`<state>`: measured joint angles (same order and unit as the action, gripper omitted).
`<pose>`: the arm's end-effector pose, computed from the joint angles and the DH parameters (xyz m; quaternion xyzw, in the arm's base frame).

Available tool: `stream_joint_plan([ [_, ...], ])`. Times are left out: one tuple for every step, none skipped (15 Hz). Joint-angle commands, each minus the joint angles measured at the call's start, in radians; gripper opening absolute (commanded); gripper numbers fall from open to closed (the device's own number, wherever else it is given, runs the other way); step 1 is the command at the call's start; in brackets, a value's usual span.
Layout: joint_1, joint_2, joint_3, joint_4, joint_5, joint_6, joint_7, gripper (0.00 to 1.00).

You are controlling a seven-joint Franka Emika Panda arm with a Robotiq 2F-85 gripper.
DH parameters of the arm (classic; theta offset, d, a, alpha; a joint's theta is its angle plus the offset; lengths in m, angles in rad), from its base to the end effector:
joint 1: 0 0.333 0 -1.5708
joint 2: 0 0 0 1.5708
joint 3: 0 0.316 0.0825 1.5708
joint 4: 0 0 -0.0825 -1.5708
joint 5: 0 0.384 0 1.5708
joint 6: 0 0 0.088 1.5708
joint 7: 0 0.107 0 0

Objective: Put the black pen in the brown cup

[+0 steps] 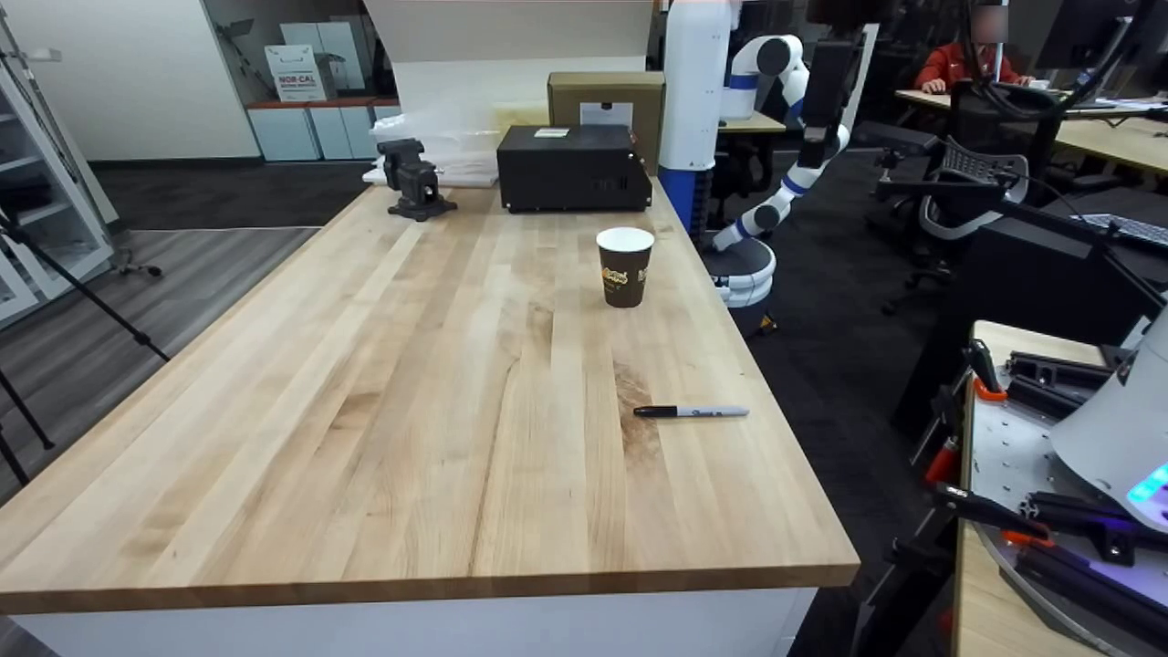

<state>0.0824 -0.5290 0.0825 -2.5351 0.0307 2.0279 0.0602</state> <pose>0.3796 0.0657 0.4545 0.9991 0.0403 0.0110 0.0058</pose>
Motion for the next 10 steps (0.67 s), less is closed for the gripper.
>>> stream_joint_plan([
  [0.061,0.085,0.016,-0.006,0.043,0.103,-0.073,1.00],
  [0.073,0.113,0.020,-0.004,0.051,0.129,-0.091,1.00],
  [0.087,0.141,0.021,-0.005,0.061,0.155,-0.116,1.00],
  [0.097,0.172,0.022,-0.003,0.070,0.178,-0.139,1.00],
  [0.108,0.205,0.022,0.000,0.081,0.199,-0.164,1.00],
  [0.115,0.236,0.023,0.004,0.093,0.215,-0.185,1.00],
  [0.126,0.266,0.022,0.006,0.114,0.229,-0.215,1.00],
  [0.132,0.296,0.024,0.010,0.131,0.243,-0.237,1.00],
  [0.141,0.329,0.027,0.012,0.152,0.257,-0.264,1.00],
  [0.145,0.354,0.030,0.014,0.166,0.265,-0.290,1.00],
])
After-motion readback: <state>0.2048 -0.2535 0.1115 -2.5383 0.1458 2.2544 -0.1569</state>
